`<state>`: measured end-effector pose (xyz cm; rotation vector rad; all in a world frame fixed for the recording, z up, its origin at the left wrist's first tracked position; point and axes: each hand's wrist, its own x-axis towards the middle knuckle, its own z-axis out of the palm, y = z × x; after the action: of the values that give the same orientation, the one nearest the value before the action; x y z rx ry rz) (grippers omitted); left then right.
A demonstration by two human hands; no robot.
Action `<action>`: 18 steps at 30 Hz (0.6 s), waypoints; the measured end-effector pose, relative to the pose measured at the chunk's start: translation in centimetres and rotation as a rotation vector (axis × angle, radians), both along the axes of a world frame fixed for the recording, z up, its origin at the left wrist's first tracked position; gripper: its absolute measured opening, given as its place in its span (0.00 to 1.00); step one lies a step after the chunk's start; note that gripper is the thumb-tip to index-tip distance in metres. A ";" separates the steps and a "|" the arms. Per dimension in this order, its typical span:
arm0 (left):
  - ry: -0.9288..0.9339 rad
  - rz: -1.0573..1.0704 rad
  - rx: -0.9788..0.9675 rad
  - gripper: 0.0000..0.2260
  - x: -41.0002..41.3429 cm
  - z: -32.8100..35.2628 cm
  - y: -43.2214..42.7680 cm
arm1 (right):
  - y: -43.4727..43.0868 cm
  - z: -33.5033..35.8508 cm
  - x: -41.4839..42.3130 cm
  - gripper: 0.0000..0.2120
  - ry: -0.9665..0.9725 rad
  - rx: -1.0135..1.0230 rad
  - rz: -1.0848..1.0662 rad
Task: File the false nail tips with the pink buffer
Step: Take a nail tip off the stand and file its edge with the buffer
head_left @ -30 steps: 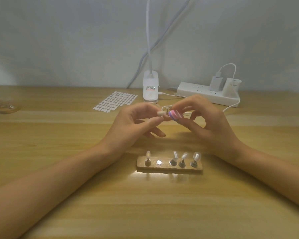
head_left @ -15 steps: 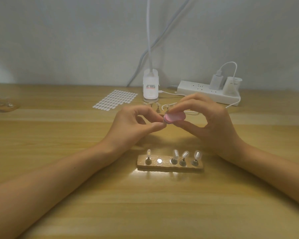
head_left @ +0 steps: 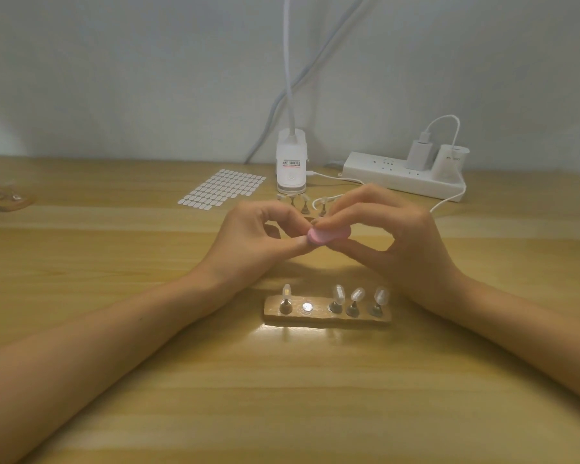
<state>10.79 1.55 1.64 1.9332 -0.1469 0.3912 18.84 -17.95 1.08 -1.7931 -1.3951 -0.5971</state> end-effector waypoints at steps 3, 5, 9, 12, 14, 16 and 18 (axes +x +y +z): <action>0.000 -0.005 -0.016 0.05 0.1 -0.1 0.1 | -0.1 0.1 0.1 0.07 0.029 0.029 -0.033; -0.003 -0.021 -0.017 0.05 0.0 -0.1 0.1 | -0.1 0.0 0.0 0.08 0.005 0.002 0.000; 0.006 -0.017 -0.021 0.04 0.1 -0.2 0.2 | -0.3 0.2 0.1 0.08 0.044 0.023 -0.018; 0.011 -0.034 -0.025 0.04 0.0 -0.2 0.2 | -0.1 0.2 -0.2 0.08 -0.002 -0.022 0.041; 0.009 -0.032 -0.029 0.04 0.1 -0.2 0.2 | -0.2 0.3 -0.1 0.08 0.007 -0.014 0.029; 0.007 -0.042 -0.041 0.03 0.1 -0.2 0.2 | -0.3 0.4 0.0 0.09 0.043 0.024 -0.015; 0.005 -0.055 -0.048 0.04 0.0 -0.1 0.1 | -0.2 0.3 -0.1 0.08 0.011 -0.001 0.024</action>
<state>10.78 1.68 1.55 1.8783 -0.1852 0.3507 18.71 -18.16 1.34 -1.7755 -1.4083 -0.5726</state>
